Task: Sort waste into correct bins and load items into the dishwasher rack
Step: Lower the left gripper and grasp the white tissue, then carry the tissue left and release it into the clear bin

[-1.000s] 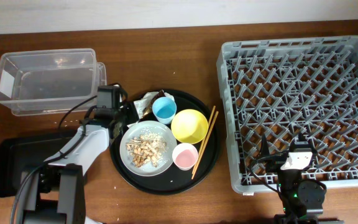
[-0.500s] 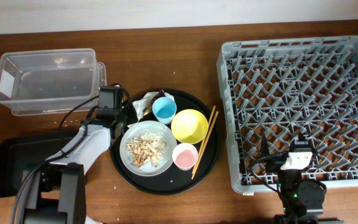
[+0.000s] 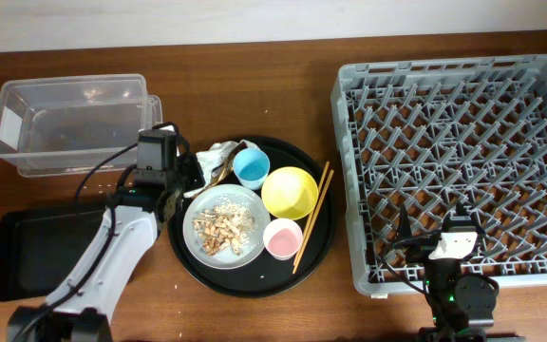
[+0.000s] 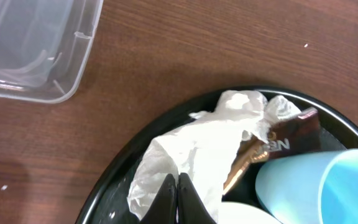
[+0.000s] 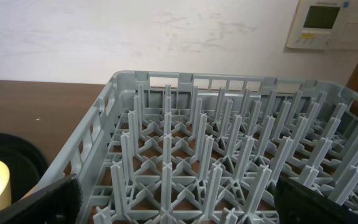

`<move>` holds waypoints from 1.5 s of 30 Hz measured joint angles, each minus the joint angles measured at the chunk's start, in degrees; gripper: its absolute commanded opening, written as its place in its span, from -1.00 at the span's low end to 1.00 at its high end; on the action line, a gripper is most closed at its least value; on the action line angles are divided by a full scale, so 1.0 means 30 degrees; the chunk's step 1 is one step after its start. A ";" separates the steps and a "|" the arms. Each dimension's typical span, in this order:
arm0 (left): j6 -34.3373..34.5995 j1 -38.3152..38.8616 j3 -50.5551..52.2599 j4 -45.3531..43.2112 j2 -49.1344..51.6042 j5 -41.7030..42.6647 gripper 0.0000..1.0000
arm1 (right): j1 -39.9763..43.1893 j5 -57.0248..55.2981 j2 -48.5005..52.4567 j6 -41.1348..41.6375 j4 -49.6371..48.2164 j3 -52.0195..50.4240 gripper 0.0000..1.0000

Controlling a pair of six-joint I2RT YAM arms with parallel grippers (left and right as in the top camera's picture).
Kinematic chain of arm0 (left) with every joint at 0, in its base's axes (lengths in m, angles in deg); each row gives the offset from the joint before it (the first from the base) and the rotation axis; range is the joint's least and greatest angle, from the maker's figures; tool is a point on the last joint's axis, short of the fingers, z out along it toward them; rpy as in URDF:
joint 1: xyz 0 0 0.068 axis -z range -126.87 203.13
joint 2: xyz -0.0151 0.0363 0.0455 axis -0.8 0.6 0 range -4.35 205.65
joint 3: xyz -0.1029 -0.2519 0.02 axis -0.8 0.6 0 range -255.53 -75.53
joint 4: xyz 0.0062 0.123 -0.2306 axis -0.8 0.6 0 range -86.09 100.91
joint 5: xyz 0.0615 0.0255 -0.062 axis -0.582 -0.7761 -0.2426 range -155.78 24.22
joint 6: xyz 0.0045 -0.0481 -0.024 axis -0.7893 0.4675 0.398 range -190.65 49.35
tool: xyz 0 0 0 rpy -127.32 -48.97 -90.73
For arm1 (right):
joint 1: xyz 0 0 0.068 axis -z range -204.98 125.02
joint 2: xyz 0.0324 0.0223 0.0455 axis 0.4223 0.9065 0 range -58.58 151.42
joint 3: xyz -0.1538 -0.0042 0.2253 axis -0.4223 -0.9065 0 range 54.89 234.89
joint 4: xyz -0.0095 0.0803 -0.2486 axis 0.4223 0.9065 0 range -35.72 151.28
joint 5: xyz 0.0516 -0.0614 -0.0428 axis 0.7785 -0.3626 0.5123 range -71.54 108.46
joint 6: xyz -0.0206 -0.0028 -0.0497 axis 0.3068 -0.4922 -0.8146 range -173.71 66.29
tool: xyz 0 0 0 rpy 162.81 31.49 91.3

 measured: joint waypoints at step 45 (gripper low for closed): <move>0.0000 0.0000 0.0000 -0.2506 -0.7716 -0.2317 -0.98 | 0.0000 -0.0007 0.0000 -0.0007 0.0000 0.0000 0.97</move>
